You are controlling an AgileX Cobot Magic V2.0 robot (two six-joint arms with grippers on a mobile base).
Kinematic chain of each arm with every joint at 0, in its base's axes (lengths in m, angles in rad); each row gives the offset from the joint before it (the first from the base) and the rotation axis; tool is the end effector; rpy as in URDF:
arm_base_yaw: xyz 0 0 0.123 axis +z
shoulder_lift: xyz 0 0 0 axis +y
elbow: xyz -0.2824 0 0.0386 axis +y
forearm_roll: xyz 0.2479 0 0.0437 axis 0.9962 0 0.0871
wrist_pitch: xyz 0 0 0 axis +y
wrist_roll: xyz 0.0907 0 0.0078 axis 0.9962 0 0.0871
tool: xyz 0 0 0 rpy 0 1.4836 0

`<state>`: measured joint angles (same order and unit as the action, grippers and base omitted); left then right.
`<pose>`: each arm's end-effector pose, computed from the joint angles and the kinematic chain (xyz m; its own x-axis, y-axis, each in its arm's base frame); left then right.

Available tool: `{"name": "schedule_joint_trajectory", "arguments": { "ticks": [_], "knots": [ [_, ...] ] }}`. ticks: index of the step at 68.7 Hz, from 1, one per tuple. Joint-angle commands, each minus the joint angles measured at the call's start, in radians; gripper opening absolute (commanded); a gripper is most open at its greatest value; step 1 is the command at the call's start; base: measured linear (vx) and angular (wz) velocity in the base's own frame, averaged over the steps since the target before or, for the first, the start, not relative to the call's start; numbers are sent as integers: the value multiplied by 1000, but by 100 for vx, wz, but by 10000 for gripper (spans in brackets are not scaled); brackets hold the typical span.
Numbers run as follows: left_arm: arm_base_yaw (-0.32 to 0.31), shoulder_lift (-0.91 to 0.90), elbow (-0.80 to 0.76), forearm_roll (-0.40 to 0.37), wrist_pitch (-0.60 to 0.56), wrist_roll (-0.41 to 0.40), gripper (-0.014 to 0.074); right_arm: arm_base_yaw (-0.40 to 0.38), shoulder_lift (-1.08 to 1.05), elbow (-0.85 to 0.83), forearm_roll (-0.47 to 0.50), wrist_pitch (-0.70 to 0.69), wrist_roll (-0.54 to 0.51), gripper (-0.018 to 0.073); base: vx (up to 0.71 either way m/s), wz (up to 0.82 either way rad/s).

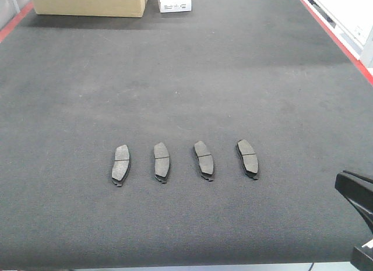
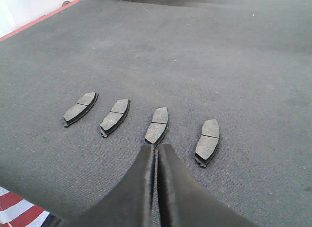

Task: Move and align brake pads A on conveyor

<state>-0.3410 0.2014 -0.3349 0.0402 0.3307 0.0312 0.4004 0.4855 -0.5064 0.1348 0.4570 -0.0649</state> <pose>0.0582 -0.0194 0.2835 -0.0807 0.1020 -0.9915 0.3285 0.9419 0.0702 0.0906 0.0442 0.3069 -0.3360 -0.0813 -0.9384 -0.4223 0.9035 0.0729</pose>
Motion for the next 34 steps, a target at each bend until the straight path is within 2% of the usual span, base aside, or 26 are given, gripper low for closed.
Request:
{"name": "schedule_joint_trajectory", "arguments": {
  "ticks": [1,9,16,20,34],
  "knots": [
    [130,-82,29,4,-76,1,-6,-3,4,-28,-2,-74,-7,-8,0,0],
    [290,-208,103,4,-76,1,-6,-3,4,-28,-2,-74,-7,-8,0,0],
    [379,-226,166,4,-88,1,-6,-3,4,-28,-2,-72,-7,-8,0,0],
    [401,-229,210,3,-102,-9,-6,-3,4,-28,-2,-74,-7,-8,0,0],
    [402,-229,368,3,-245,-18,-6,-3,4,-28,-2,-74,-7,-8,0,0]
  ]
}}
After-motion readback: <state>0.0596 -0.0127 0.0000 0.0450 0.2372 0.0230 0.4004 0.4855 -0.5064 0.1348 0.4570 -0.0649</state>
